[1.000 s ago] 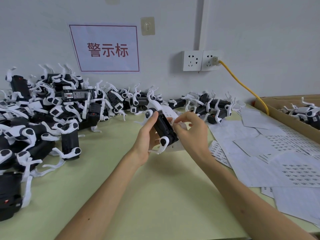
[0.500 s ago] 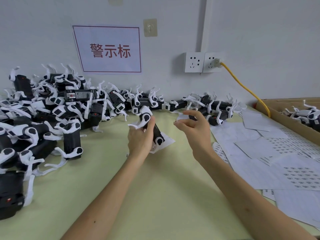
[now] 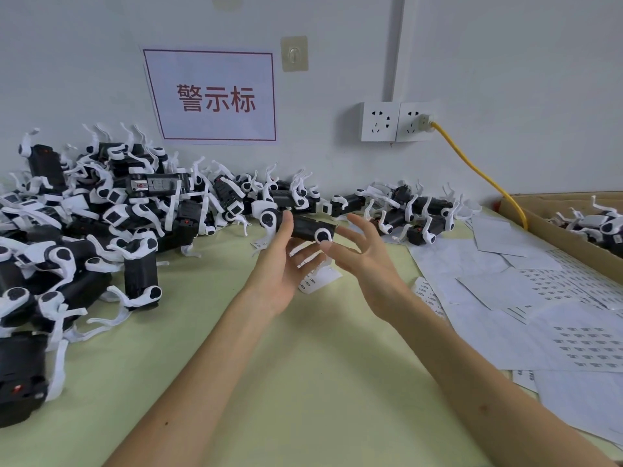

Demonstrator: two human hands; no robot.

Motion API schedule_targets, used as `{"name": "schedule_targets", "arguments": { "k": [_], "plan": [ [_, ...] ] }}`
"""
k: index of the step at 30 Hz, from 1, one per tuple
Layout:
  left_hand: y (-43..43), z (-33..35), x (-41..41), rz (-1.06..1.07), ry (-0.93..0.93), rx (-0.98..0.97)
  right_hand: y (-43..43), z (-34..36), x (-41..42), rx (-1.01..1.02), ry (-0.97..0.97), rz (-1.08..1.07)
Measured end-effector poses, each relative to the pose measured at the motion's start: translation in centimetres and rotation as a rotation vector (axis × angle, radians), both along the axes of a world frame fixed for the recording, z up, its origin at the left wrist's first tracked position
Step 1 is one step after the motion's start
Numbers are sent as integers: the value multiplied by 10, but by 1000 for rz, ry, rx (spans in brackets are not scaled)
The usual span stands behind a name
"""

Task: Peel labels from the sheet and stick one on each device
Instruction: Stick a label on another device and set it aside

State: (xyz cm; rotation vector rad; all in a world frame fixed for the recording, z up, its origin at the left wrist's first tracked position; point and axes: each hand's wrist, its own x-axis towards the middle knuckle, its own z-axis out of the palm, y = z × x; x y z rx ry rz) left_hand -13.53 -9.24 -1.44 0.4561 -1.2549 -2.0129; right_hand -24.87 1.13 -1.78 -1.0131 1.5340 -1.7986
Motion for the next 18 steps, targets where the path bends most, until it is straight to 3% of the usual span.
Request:
{"name": "schedule_targets", "arguments": {
  "k": [6,13,15,18],
  "plan": [
    [5,1,0,-14,-182,-167,-2,1,-4,-96,-8,-49],
    [8,-7,-5,-34,-210,-536,5,9,-18,-235,-410,7],
    [7,-8,-6,9,-269,-484,8,9,-25,-249,-435,16],
    [-4,-7,1,-29,-202,-197,11,13,-31,-256,-406,48]
  ]
}}
